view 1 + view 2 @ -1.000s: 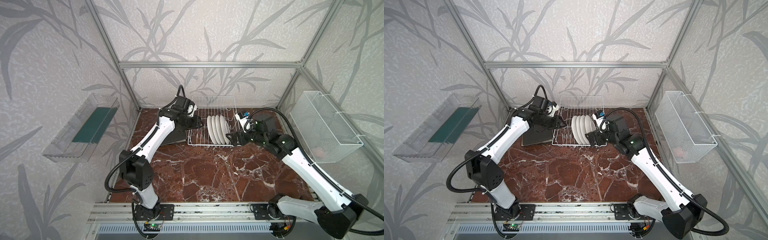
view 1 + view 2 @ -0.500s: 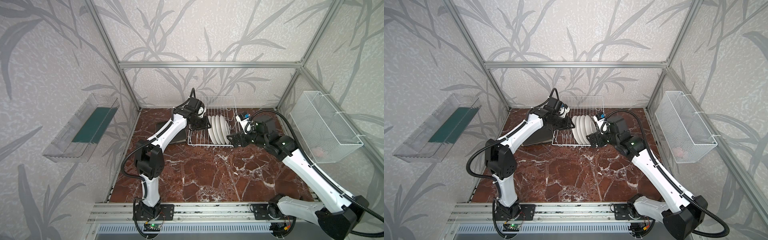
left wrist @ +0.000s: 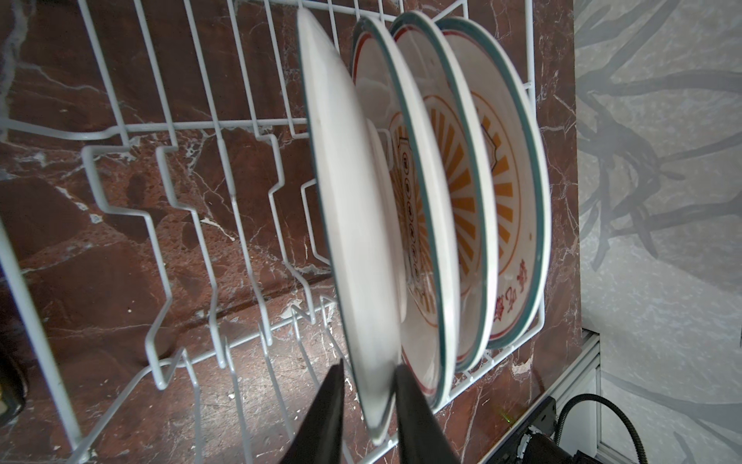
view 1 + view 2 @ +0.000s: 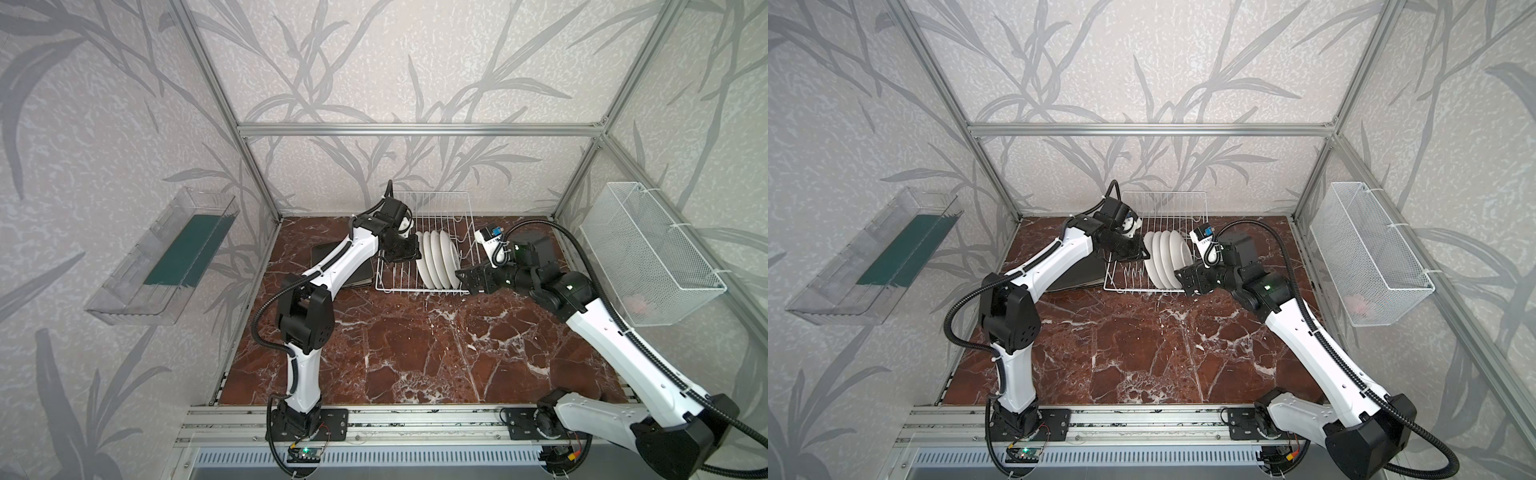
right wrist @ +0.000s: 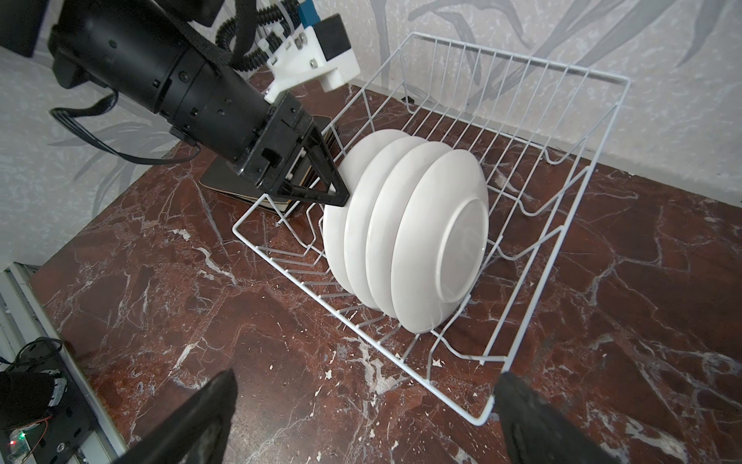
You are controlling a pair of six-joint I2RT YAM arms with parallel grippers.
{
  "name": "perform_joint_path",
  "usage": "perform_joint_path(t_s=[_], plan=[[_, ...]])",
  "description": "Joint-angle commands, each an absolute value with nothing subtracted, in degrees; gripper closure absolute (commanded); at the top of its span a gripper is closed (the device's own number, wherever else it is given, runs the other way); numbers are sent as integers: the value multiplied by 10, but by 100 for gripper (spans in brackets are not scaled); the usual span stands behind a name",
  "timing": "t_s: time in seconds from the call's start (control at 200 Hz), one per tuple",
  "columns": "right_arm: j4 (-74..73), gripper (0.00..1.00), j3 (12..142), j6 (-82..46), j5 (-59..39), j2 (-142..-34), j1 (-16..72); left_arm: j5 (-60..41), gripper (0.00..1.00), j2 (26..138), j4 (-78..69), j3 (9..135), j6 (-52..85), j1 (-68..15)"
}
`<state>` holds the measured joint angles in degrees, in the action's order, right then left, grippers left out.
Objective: Unload the plates from the dish rack
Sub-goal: 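Lower the left gripper and close it on the nearest flower plate's rim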
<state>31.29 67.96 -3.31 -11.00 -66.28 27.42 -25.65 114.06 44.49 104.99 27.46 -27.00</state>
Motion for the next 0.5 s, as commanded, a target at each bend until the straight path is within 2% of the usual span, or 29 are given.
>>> perform_joint_path(t_s=[0.0, 0.495], plan=[[303, 1, 674, -28, -117, -657, 271, -260, 79, 1160, 440, 1066, 302, -272], [299, 1, 672, -28, -124, -660, 263, -271, 94, 1158, 406, 1035, 360, -278]])
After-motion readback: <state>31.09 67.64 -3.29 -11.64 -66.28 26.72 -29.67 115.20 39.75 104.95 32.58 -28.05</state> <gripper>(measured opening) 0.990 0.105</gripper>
